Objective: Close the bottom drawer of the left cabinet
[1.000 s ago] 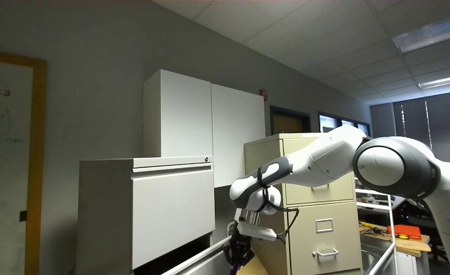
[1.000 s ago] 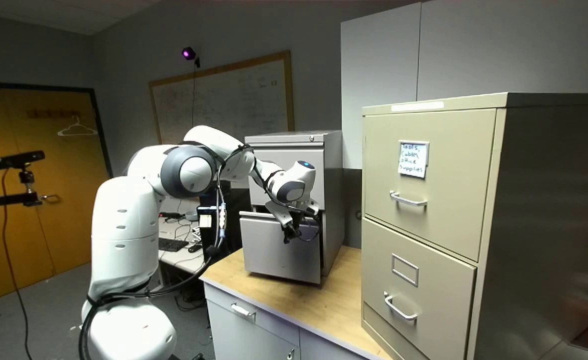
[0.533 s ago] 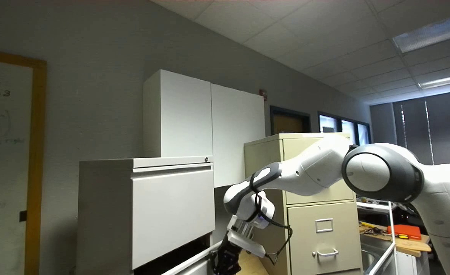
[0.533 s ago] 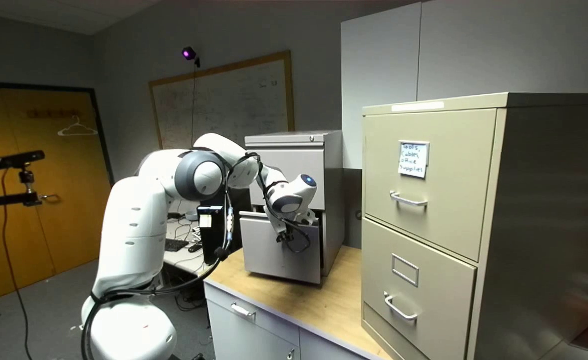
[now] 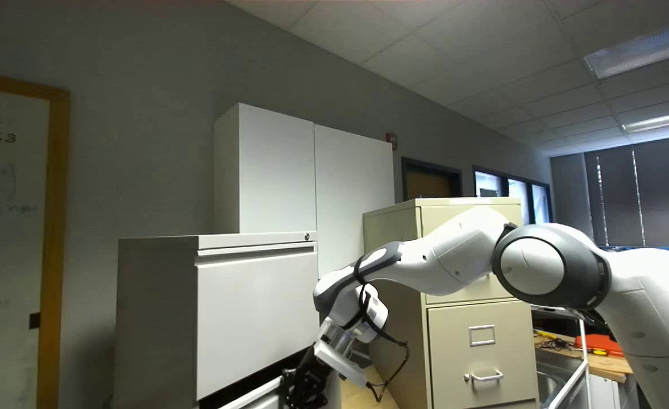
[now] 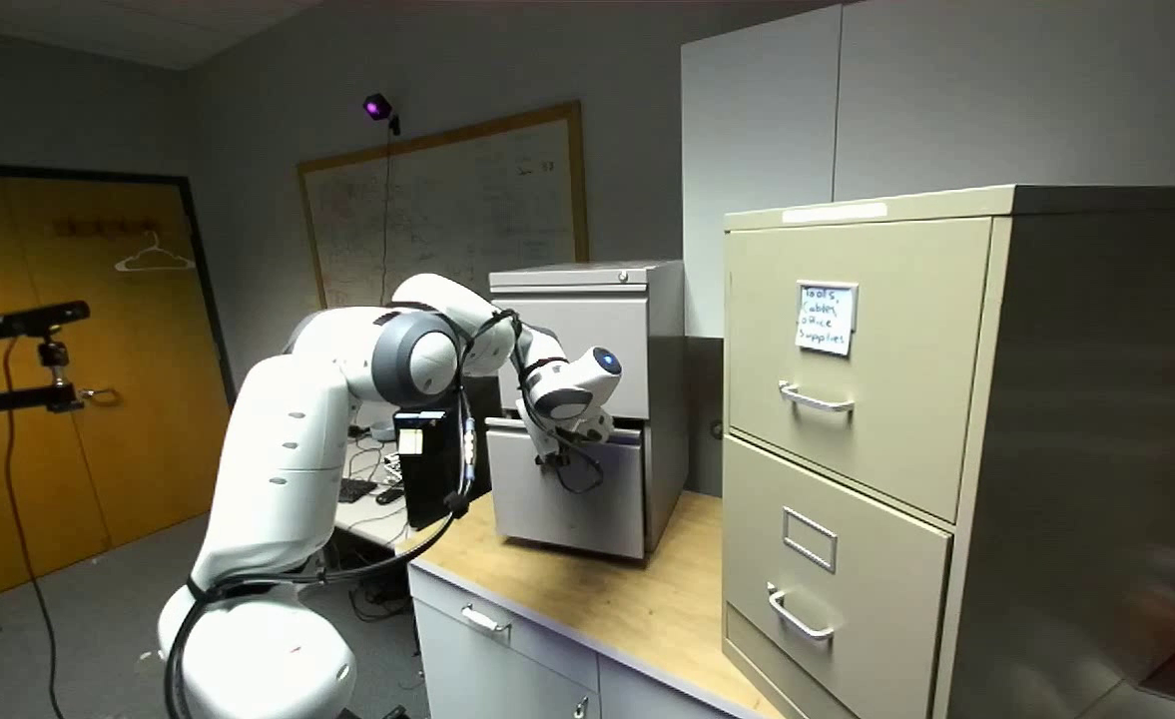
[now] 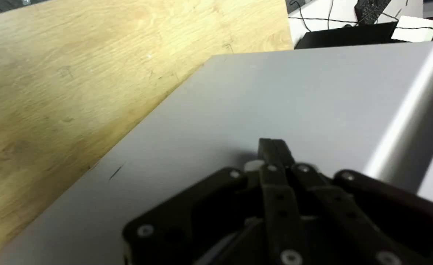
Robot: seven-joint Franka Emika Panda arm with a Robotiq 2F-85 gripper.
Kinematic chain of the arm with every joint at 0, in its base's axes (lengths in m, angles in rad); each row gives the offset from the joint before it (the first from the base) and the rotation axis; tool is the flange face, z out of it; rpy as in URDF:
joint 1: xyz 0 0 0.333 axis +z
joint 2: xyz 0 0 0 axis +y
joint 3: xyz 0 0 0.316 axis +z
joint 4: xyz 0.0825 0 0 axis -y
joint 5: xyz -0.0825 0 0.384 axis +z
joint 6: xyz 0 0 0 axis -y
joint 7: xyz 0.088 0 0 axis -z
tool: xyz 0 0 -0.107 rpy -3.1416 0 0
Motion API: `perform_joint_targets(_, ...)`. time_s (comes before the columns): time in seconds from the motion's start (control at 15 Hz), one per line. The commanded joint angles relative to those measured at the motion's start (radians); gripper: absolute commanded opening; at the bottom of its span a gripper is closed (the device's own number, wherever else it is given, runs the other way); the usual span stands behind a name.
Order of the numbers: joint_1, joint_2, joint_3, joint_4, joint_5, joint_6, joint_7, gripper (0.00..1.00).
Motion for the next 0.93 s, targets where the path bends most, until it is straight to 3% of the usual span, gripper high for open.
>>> perform_joint_targets(0.0, 0.016, 0.085, 0.012, 0.16, 0.019, -0.005, 0.025, 0.0)
perform_joint_targets(0.87, 0.046, 0.241, 0.013, 0.412, -0.063, -0.033, 0.068, 0.0)
